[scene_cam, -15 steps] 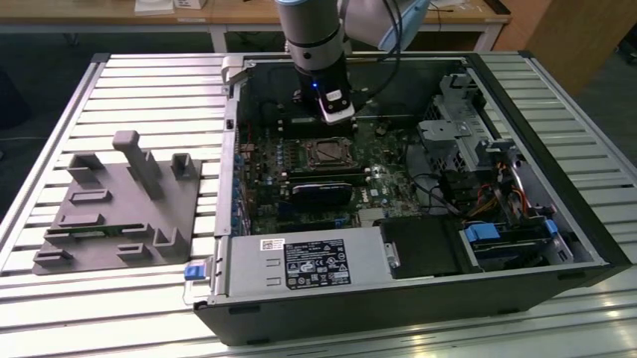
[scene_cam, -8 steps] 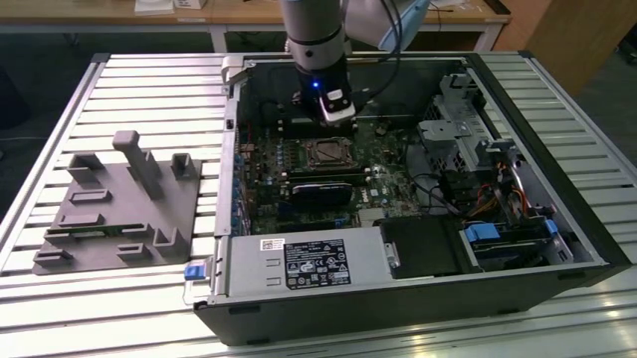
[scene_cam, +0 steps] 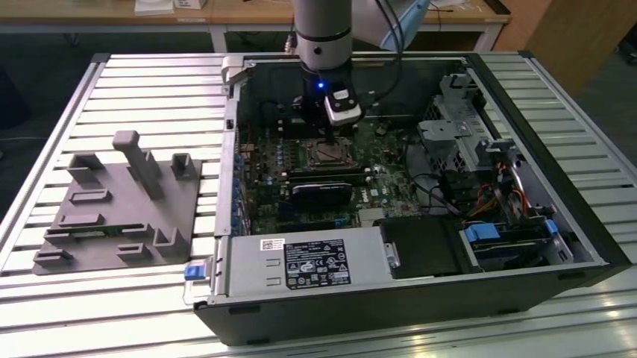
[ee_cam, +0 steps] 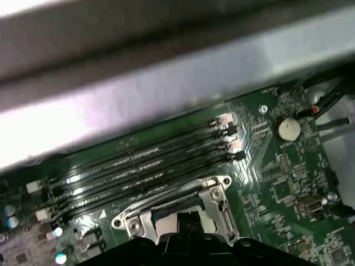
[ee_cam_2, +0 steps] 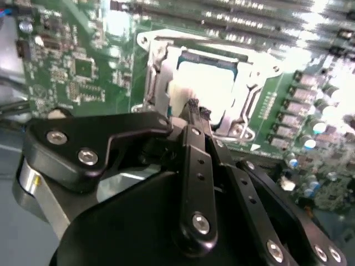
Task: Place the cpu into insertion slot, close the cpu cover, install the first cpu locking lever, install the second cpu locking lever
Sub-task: 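Install the first cpu locking lever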
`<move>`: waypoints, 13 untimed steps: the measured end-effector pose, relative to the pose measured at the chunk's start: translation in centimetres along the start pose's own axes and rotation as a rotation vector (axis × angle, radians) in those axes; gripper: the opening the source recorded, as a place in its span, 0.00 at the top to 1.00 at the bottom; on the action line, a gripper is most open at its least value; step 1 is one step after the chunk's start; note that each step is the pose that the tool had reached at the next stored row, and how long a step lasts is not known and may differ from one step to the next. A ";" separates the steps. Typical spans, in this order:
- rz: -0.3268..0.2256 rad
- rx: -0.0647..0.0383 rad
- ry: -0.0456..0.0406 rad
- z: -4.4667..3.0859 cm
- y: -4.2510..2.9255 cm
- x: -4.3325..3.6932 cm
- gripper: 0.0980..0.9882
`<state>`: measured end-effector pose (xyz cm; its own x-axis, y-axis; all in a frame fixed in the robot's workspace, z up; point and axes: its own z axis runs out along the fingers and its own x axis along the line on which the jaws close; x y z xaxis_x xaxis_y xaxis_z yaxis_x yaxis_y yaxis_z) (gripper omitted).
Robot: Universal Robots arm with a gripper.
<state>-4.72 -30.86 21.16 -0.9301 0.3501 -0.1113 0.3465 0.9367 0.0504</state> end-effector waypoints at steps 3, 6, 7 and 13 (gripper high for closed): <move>0.000 0.004 0.0106 0.06 -0.60 -0.23 0.99; 0.001 0.008 0.0215 0.12 -1.18 -0.45 0.99; 0.001 0.009 0.0255 0.14 -1.35 -0.52 0.99; 0.001 0.011 0.0285 0.14 -1.44 -0.56 0.99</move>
<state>-4.68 -32.40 21.01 -0.9329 0.3506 -0.0829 0.3484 0.9365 0.0399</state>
